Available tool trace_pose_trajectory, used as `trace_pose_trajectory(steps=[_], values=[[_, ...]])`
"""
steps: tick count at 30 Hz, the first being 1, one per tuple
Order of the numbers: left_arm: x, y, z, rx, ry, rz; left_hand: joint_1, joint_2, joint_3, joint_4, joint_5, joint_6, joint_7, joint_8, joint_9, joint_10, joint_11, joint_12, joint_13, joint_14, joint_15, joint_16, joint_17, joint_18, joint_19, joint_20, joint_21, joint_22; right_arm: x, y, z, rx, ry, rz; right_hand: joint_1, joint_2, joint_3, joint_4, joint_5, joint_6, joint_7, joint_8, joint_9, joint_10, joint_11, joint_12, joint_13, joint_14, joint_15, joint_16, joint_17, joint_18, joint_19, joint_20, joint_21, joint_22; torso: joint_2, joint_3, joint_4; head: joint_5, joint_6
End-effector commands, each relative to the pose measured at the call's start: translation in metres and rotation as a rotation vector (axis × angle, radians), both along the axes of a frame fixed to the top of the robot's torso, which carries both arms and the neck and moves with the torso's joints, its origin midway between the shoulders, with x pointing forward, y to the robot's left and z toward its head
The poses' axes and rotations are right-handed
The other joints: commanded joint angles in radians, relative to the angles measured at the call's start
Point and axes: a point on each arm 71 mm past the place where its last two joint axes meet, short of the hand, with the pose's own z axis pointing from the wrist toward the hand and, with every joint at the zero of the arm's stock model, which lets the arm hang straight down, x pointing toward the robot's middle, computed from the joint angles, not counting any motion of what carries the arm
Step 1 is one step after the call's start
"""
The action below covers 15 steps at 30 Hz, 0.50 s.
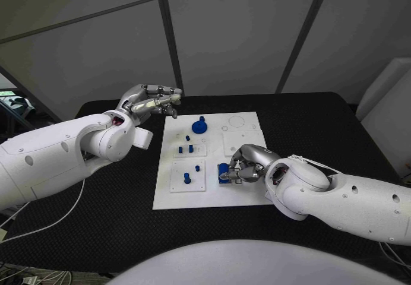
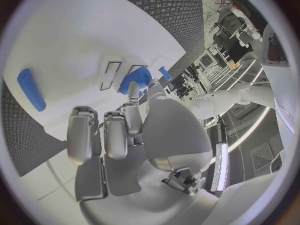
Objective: Assemble the parts on the task board
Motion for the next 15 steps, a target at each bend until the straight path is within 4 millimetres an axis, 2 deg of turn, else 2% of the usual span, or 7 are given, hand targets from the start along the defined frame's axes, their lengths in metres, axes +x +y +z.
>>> trace_pose_trajectory(steps=[1,4,8,15], values=[[0.0,-0.0016,0.001,-0.008,-0.001,-0.013,-0.005,0.007,-0.005,0.002,-0.005,-0.008,0.001,0.004,-0.001,-0.007,-0.004,0.007,0.001,-0.002,0.004,-0.006,-0.001,0.049,0.003,0.004,-0.003,-0.001,0.0009,-0.0008,0.0008,-0.042,-0.033,0.003,0.036,0.013,0.008,-0.016,-0.007,0.001,-0.01,-0.005,0.001,0.006,-0.004,-0.006,-0.005,0.076,-0.009,0.001,0.118,-0.02,0.025,-0.01,0.005,0.076,-0.001,0.0004,-0.0031,0.0,0.0],[0.0,-0.0018,0.0008,-0.008,0.001,-0.015,-0.005,0.007,-0.005,0.002,-0.005,-0.008,0.001,0.004,-0.001,-0.007,-0.004,0.007,0.001,-0.002,0.004,-0.006,-0.001,0.049,0.003,0.004,-0.003,-0.001,0.0012,-0.0015,0.0019,-0.056,-0.053,-0.004,0.055,0.02,0.018,-0.028,-0.014,0.001,-0.011,-0.009,0.001,0.005,-0.005,-0.01,-0.007,0.075,-0.01,0.0,0.117,-0.02,0.025,-0.011,0.006,0.078,-0.001,0.0014,-0.0027,-0.002,0.0],[0.0,-0.002,0.0008,-0.008,0.001,-0.016,-0.005,0.007,-0.005,0.002,-0.005,-0.008,0.001,0.004,-0.001,-0.007,-0.004,0.007,0.001,-0.002,0.004,-0.006,-0.001,0.049,0.003,0.004,-0.003,-0.001,0.0012,-0.0026,0.0025,-0.068,-0.064,-0.007,0.07,0.021,0.026,-0.039,-0.023,0.002,-0.011,-0.012,0.001,0.005,-0.006,-0.011,-0.006,0.076,-0.011,0.0,0.117,-0.02,0.026,-0.012,0.007,0.079,-0.001,0.0001,-0.0016,-0.004,0.0],[-0.0001,-0.0016,0.0008,-0.008,0.002,-0.016,-0.005,0.008,-0.006,0.002,-0.005,-0.008,0.001,0.005,-0.002,-0.007,-0.004,0.007,0.001,-0.003,0.005,-0.006,-0.001,0.049,0.003,0.004,-0.004,-0.001,0.0004,-0.004,0.0027,-0.078,-0.065,-0.003,0.076,0.022,0.03,-0.043,-0.026,0.003,-0.012,-0.014,0.001,0.006,-0.006,-0.01,-0.004,0.076,-0.011,0.0,0.118,-0.021,0.026,-0.012,0.007,0.081,-0.001,0.0007,-0.0014,-0.003,0.0]])
